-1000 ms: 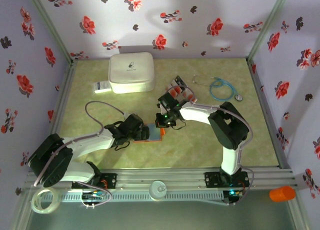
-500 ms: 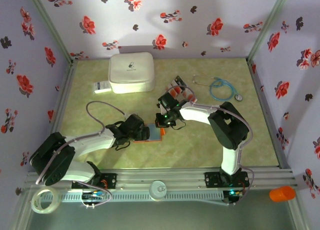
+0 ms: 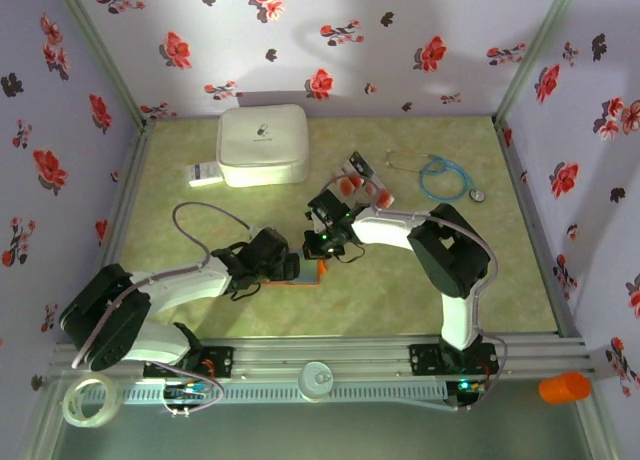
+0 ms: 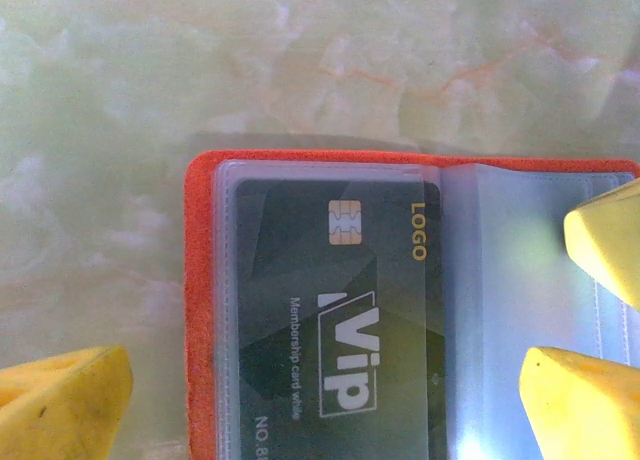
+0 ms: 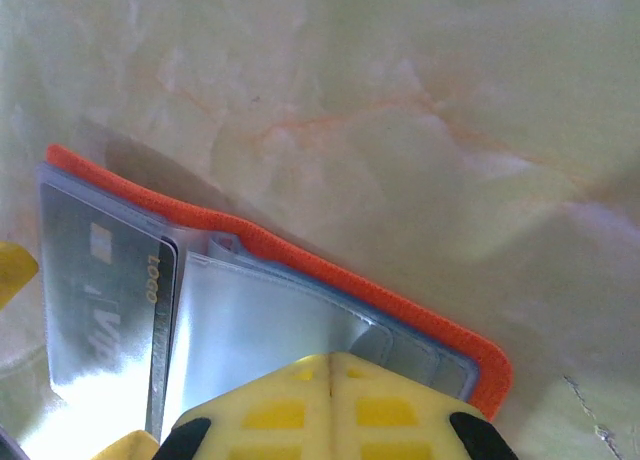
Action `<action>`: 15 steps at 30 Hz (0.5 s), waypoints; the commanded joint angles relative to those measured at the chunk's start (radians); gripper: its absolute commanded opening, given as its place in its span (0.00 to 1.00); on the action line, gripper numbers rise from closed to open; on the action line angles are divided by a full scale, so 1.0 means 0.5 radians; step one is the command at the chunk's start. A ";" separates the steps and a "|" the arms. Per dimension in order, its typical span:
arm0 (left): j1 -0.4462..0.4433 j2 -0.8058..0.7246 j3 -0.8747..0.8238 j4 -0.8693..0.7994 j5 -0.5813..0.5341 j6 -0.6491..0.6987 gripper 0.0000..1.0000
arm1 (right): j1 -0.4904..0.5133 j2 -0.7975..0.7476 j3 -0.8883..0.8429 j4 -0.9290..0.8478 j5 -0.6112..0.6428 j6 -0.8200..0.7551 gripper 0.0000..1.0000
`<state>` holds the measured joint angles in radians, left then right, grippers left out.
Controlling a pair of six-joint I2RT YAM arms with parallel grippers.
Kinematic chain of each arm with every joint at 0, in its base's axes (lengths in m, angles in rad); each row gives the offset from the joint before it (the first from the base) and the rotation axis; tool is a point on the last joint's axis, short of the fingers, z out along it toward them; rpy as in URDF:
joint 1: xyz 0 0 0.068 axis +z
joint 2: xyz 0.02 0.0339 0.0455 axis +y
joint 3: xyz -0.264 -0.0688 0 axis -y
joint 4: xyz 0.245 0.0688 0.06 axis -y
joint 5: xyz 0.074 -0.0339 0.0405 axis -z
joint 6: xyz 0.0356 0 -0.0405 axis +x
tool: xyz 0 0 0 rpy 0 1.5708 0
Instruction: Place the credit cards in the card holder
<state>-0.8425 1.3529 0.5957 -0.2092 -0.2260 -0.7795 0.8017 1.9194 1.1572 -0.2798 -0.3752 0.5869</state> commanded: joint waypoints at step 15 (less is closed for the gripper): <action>0.053 -0.157 0.043 -0.106 -0.154 0.055 1.00 | 0.008 -0.018 0.034 -0.026 0.002 0.036 0.05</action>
<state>-0.8345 1.3109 0.5957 -0.2276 -0.2634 -0.7753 0.8017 1.9198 1.1576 -0.2790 -0.3748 0.5869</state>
